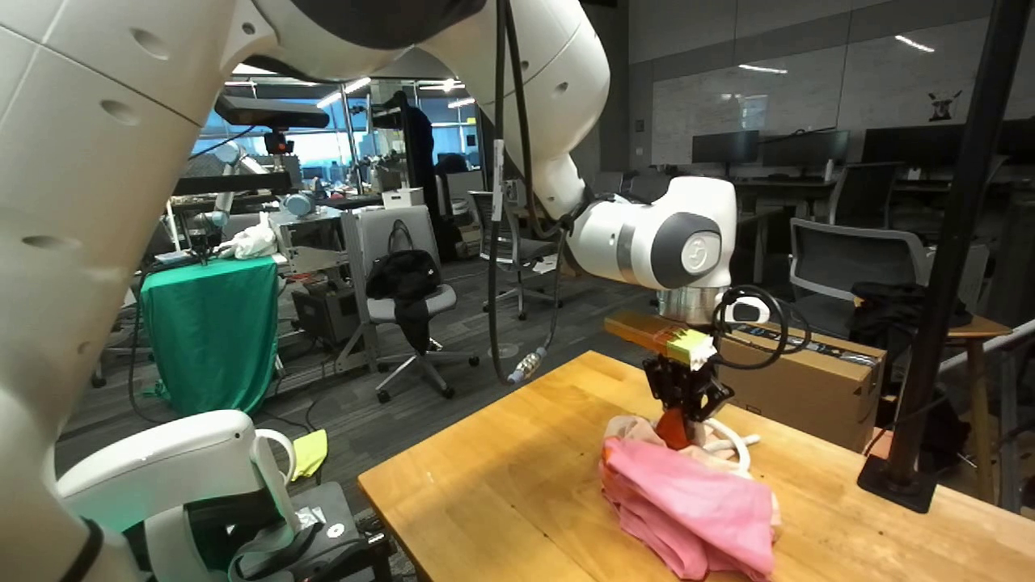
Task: Move the radish and peach shirt to the right, move the pink shirt to the left
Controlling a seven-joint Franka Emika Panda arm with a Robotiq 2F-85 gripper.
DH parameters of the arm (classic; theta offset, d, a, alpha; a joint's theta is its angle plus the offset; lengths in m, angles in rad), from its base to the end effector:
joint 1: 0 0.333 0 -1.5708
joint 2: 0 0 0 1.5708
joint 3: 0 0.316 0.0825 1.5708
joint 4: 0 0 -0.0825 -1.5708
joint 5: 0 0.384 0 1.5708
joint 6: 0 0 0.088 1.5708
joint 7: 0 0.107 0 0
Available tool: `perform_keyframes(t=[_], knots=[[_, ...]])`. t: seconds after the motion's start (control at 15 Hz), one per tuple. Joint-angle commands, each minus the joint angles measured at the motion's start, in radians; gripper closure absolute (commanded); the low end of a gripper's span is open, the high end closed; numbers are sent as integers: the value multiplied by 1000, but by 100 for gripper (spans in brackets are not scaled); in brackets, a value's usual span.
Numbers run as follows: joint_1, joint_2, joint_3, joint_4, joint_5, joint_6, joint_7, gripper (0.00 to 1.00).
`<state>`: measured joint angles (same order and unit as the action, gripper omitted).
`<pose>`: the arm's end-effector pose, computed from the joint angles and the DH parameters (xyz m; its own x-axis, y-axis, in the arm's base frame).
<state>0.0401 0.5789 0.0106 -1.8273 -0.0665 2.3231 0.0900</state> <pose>0.6388 0.0308 0.2091 0.9968 0.0048 -0.0799 0.0085 -0.9989 0.0462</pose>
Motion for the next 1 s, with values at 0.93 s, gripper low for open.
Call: perform_keyframes(t=[0.93], knots=[[81, -403, -67, -88, -278, -92, 232, 92]])
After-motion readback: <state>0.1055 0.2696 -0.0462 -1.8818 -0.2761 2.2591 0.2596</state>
